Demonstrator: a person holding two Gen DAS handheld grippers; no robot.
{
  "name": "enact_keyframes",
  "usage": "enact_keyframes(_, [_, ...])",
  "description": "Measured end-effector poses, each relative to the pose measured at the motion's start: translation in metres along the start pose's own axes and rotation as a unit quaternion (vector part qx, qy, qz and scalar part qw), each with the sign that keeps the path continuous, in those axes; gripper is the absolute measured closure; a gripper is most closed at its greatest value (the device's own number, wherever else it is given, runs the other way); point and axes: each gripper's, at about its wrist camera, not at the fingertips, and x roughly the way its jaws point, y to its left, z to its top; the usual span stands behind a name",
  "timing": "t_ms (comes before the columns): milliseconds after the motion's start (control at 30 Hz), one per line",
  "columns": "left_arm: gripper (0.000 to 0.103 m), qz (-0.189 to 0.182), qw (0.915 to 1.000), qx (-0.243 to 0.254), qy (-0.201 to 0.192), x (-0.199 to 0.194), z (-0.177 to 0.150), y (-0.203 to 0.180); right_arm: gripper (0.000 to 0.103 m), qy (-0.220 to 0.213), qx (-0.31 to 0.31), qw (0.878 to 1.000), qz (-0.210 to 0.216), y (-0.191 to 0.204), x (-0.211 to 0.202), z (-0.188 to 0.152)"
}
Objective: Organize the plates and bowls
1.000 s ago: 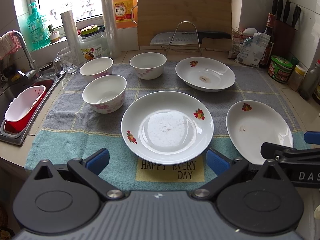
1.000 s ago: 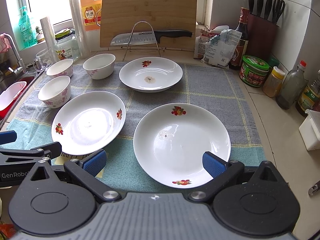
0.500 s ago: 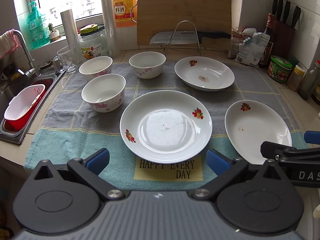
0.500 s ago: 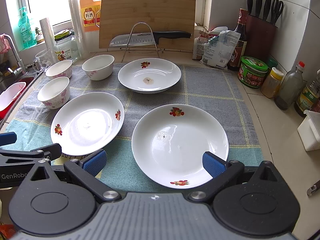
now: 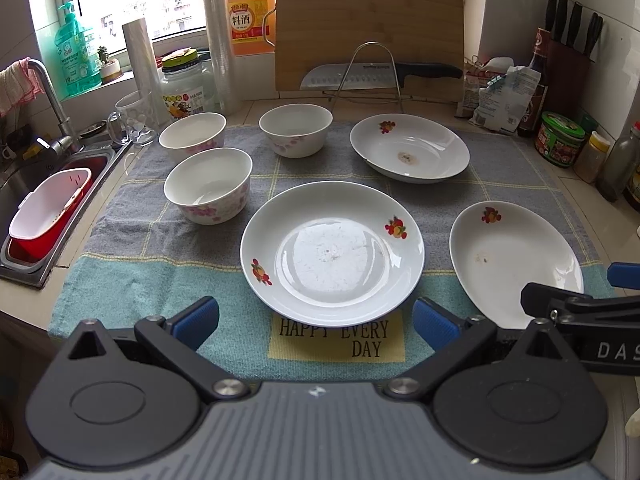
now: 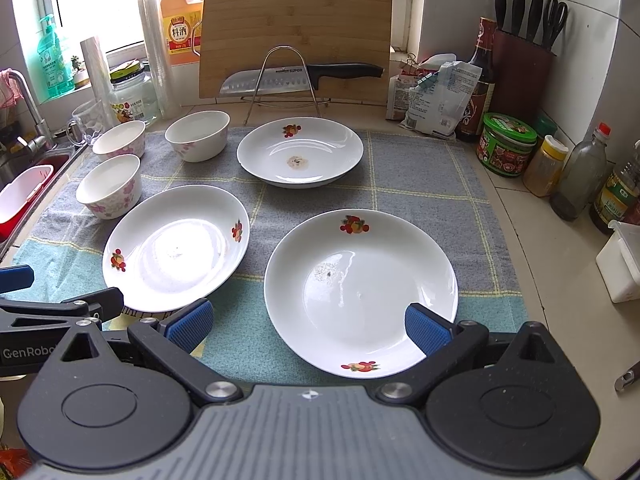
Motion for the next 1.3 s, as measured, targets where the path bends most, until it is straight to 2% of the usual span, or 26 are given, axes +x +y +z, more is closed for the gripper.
enact_keyframes(500, [0.001,-0.005,1.0000,0.000,-0.001,-0.001,0.002,-0.004,0.000,-0.006,0.000,1.000,0.000,-0.004,-0.002,0.000])
enact_keyframes(867, [0.001,-0.032,0.9992,-0.010,-0.020,-0.003,-0.001,-0.008,0.000,-0.030,-0.016,0.999,0.007,-0.016,-0.004,-0.004])
enact_keyframes(1100, [0.001,-0.034,0.9988,-0.015,-0.034,-0.002,-0.005,-0.010,0.000,-0.042,-0.028,0.998,0.023,-0.032,0.000,-0.018])
enact_keyframes(1300, [0.001,-0.050,0.9981,-0.020,-0.032,0.001,-0.010,-0.011,0.000,-0.052,-0.041,0.997,0.034,-0.051,0.008,-0.033])
